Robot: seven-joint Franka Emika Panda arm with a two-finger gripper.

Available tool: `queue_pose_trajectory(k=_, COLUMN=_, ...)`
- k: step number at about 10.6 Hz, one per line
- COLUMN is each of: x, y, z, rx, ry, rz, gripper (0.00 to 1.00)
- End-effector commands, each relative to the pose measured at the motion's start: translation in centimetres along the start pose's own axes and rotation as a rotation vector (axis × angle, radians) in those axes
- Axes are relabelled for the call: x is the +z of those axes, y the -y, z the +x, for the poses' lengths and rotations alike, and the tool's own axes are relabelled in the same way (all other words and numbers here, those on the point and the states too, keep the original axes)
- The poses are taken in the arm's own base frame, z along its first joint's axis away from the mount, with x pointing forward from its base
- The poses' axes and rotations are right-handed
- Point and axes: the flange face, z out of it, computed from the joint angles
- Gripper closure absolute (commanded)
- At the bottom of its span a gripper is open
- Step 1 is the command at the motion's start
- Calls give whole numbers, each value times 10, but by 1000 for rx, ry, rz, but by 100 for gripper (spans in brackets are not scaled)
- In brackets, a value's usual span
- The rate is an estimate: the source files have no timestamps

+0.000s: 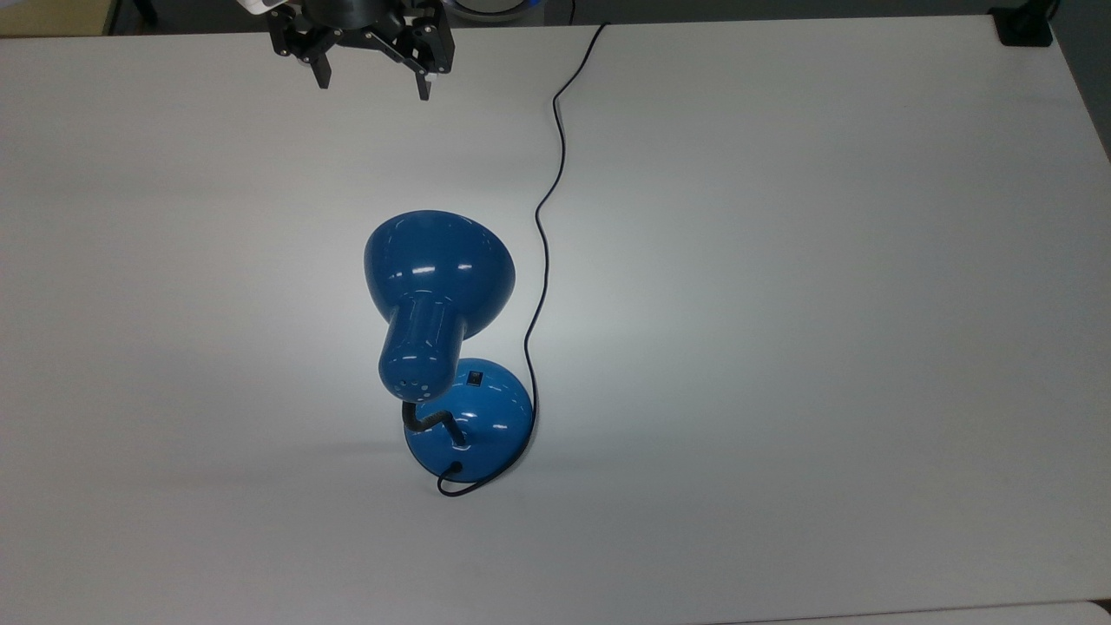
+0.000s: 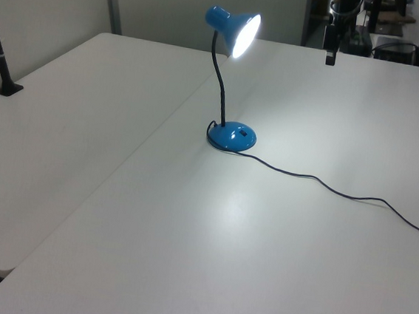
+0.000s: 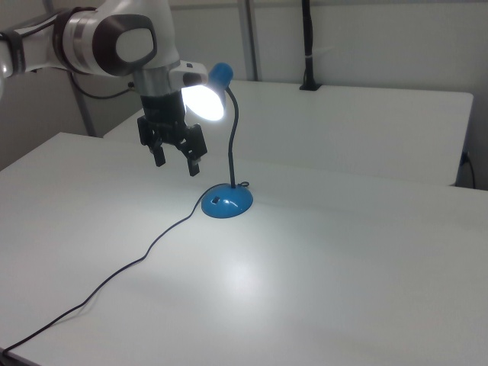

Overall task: Turn off the lamp
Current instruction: 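Move the gripper down toward the switch on the blue lamp base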

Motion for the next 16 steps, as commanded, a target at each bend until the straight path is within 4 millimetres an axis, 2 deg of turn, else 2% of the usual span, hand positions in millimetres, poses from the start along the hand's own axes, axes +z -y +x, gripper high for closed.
queue_pose_trajectory(k=1, x=-7, y=-4, z=2, rx=-7, ry=-6, rz=-9, gripper=0)
queue_pose_trajectory(k=7, x=-7, y=-6, z=5, rx=-8, ry=-32, rz=-5, gripper=0)
queue_pose_trajectory(k=8, x=-6, y=-8, z=6, rx=-11, ry=-30, rz=-4, gripper=15)
queue_pose_trajectory(k=9, x=1, y=-6, z=9, rx=-38, ry=-21, rz=-6, gripper=35)
queue_pose_trajectory(k=11, x=11, y=-2, z=17, rx=-108, ry=-15, rz=-5, gripper=87)
queue_pose_trajectory(k=12, x=10, y=4, z=22, rx=-114, ry=-54, rz=3, gripper=100)
queue_pose_trajectory(k=14, x=34, y=13, z=40, rx=-111, ry=-74, rz=34, gripper=100)
queue_pose_trajectory(k=16, x=65, y=31, z=66, rx=-116, ry=-141, rz=55, gripper=100)
